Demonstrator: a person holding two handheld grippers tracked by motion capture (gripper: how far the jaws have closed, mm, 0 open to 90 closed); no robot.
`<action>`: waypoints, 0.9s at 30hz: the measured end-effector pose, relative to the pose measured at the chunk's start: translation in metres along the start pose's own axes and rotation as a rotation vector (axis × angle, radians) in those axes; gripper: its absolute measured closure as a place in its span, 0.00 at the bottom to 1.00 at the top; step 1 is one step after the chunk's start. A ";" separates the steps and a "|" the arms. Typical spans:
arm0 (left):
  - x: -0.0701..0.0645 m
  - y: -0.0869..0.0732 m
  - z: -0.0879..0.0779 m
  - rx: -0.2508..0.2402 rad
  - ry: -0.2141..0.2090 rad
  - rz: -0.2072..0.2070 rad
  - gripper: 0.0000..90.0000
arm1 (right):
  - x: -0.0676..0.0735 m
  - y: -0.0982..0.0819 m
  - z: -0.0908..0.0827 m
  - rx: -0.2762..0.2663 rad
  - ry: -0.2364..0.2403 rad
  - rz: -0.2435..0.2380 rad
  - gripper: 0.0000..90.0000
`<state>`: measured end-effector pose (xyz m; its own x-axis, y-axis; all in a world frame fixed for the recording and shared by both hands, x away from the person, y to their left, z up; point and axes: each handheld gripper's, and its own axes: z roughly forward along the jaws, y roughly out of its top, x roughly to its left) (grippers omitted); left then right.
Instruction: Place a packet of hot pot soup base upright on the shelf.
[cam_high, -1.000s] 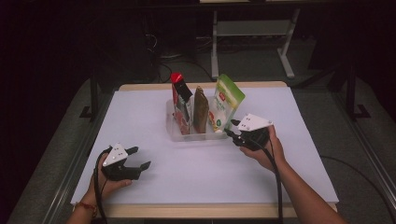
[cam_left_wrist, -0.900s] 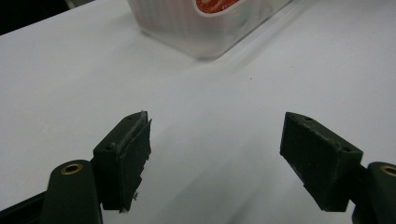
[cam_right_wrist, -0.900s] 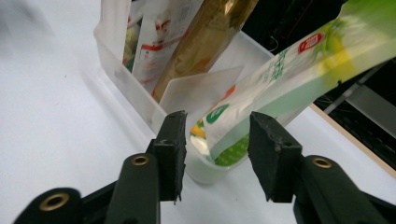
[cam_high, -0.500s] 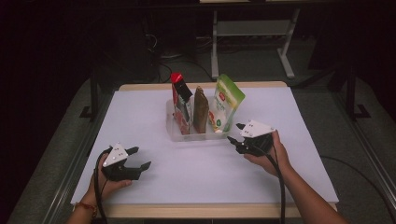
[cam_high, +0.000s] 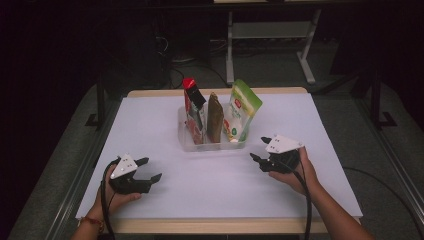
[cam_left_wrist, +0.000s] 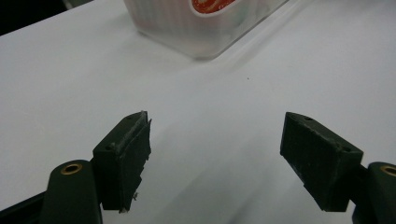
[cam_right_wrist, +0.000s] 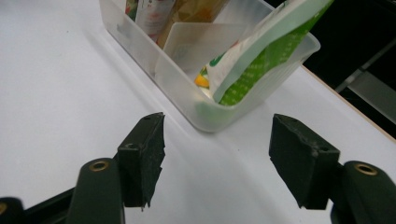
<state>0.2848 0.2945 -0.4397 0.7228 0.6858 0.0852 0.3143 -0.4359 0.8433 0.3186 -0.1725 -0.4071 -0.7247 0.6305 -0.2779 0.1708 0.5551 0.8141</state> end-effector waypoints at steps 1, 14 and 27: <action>0.000 0.000 0.000 0.000 0.000 0.000 0.26 | 0.000 -0.002 -0.001 0.000 -0.001 -0.001 0.37; 0.000 0.000 0.001 0.007 -0.002 0.010 0.26 | -0.006 -0.029 -0.019 0.018 -0.024 0.032 0.26; 0.000 0.000 0.001 0.005 -0.003 0.020 0.26 | -0.011 -0.057 -0.040 0.023 -0.049 0.085 0.25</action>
<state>0.2850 0.2939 -0.4404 0.7308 0.6752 0.1004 0.3028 -0.4524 0.8388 0.2898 -0.2327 -0.4299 -0.6738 0.7011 -0.2334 0.2456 0.5105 0.8241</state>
